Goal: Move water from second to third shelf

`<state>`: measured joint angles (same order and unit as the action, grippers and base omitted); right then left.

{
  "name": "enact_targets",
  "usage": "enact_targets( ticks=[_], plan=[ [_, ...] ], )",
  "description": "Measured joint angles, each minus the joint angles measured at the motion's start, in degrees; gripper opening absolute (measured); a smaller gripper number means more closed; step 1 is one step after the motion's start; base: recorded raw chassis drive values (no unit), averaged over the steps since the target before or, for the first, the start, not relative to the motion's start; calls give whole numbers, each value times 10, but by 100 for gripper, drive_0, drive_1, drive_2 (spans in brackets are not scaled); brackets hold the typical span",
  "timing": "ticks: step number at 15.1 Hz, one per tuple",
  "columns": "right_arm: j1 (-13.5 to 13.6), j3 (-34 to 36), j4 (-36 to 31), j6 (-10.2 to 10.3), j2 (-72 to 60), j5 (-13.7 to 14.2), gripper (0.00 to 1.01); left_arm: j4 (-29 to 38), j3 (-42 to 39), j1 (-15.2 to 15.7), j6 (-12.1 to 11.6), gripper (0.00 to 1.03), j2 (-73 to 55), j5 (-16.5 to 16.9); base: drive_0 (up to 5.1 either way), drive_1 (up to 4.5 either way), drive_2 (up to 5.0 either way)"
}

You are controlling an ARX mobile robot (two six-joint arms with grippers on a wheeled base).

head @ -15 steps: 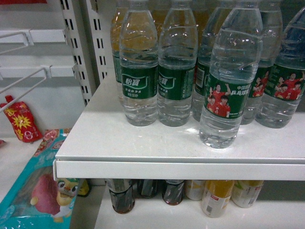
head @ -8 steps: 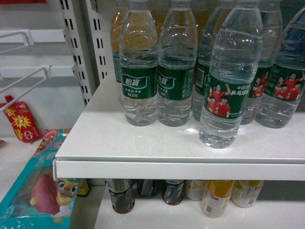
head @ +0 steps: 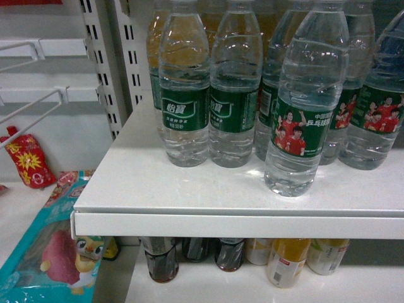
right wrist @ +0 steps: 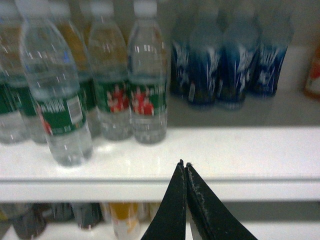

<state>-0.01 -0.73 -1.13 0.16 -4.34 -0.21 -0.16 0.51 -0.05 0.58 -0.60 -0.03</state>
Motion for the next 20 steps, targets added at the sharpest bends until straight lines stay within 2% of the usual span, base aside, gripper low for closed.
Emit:
enact_targets(
  ticks=[1,8,15,16,17,20],
  plan=[
    [0,0,5,0,42,1,2,0,0,0,0,98,0,0,0,0,0],
    [0,0,13,0,41,2,3,0,0,0,0,98,0,0,0,0,0],
    [0,0,13,0,41,2,92,0,0,0,0,98,0,0,0,0,0],
    [0,0,13,0,41,2,100,0,0,0,0,98,0,0,0,0,0],
    [0,0,13,0,41,2,97,0,0,0,0,98,0,0,0,0,0],
    [0,0,13,0,41,2,98,0,0,0,0,98,0,0,0,0,0]
  ],
)
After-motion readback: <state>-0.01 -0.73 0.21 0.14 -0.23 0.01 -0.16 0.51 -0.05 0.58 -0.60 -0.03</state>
